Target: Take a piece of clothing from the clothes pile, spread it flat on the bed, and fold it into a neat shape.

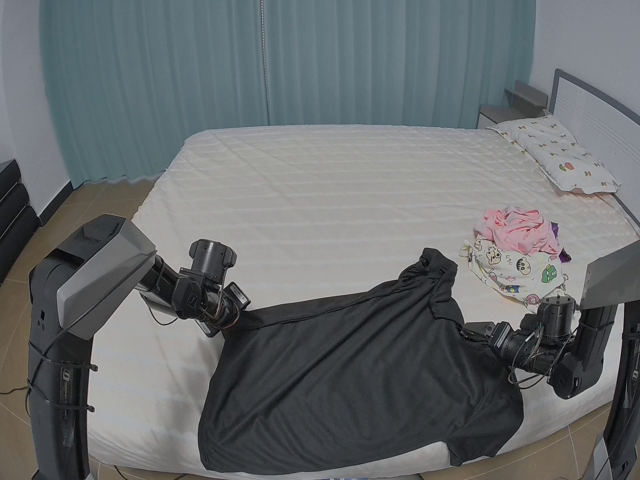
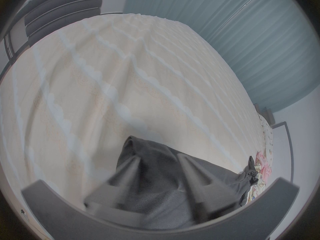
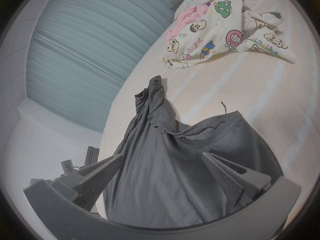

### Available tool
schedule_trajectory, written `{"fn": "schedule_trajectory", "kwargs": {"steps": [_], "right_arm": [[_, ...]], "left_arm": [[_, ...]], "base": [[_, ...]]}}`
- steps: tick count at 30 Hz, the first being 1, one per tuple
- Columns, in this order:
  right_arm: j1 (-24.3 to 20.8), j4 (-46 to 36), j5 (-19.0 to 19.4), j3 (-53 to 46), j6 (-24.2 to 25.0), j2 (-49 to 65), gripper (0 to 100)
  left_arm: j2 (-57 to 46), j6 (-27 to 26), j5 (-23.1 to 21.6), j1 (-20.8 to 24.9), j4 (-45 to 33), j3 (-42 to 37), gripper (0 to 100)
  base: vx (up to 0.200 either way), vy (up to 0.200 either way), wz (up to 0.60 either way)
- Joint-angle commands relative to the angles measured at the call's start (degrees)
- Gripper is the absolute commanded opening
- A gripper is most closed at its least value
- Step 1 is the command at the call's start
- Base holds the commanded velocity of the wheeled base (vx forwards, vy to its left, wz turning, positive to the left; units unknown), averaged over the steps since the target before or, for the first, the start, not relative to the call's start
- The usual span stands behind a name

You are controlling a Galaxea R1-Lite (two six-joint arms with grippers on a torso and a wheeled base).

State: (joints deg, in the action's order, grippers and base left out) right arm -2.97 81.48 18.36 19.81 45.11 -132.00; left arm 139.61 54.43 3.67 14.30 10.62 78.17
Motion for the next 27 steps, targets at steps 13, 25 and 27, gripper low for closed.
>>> {"fn": "schedule_trajectory", "kwargs": {"steps": [13,25,27], "right_arm": [[-1.51,-14.25,-5.18,22.73,-0.19,-2.56,100],[-7.48,-21.89,-10.36,32.84,-2.04,-8.01,100],[-7.48,-24.27,-10.71,34.24,-4.32,-8.27,100]], "left_arm": [[-0.21,7.36,0.46,-5.42,4.94,3.92,0],[2.6,9.73,0.11,-7.88,17.77,5.15,0],[3.3,9.64,0.2,-7.88,17.95,5.33,0]], "base": [[0.0,0.0,0.0],[0.0,0.0,0.0],[0.0,0.0,0.0]]}}
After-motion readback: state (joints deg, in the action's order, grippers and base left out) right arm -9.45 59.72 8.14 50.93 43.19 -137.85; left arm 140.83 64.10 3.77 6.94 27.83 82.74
